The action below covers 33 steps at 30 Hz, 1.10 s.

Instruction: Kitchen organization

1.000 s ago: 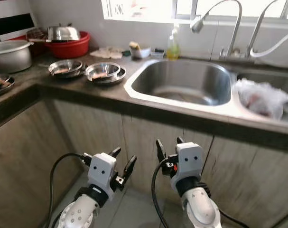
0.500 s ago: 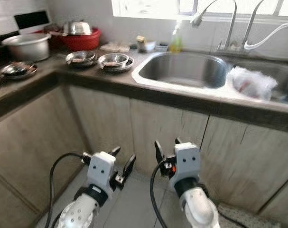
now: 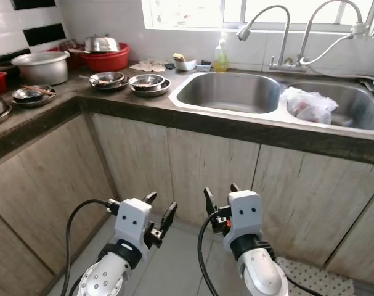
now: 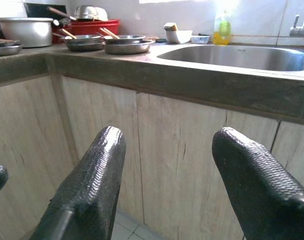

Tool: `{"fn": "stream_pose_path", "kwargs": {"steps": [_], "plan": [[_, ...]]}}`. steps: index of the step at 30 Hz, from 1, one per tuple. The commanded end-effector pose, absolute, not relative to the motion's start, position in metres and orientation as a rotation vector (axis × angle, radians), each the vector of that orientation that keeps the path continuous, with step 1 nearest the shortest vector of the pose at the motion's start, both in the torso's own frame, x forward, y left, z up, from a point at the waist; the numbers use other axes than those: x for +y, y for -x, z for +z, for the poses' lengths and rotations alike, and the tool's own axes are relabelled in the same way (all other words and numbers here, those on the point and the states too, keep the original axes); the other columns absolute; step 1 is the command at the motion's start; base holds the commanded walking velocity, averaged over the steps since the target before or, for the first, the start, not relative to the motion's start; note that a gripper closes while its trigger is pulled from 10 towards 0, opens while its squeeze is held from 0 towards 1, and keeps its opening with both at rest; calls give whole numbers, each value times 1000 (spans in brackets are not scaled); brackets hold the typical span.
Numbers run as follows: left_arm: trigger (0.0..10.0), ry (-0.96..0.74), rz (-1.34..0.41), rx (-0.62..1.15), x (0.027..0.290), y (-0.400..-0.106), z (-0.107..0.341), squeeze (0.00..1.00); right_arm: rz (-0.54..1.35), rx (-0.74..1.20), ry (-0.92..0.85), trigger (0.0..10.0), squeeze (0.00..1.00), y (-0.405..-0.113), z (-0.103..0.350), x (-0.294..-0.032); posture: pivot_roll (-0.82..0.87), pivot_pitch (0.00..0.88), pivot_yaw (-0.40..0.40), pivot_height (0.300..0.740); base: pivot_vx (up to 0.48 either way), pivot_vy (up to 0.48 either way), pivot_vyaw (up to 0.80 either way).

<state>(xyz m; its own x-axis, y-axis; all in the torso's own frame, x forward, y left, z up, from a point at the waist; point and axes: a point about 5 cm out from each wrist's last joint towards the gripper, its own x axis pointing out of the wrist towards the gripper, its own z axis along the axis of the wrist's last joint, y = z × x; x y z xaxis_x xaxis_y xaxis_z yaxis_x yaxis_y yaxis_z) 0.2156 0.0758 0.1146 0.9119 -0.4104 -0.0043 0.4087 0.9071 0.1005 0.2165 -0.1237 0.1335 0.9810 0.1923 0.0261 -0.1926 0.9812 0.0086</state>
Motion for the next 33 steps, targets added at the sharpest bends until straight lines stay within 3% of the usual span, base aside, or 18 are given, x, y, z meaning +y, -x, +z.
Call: {"fn": "stream_pose_path", "kwargs": {"steps": [1,9,14,33], "plan": [[10000,-113,-420,-18,76,-216,116,0,206,-38,-14,10000,0,-218,135,-122,8,0,6,740,0,0,0],[10000,-123,-418,-20,76,-218,116,0,239,-49,2,10000,0,-219,136,-120,8,0,-1,740,0,0,133],[10000,-124,-416,-16,77,-218,115,0,245,-48,7,10000,0,-219,136,-119,6,0,0,740,0,0,794],[10000,-128,-433,-17,74,-217,115,0,230,-53,29,10000,0,-224,135,-122,6,0,1,740,243,0,798]]}}
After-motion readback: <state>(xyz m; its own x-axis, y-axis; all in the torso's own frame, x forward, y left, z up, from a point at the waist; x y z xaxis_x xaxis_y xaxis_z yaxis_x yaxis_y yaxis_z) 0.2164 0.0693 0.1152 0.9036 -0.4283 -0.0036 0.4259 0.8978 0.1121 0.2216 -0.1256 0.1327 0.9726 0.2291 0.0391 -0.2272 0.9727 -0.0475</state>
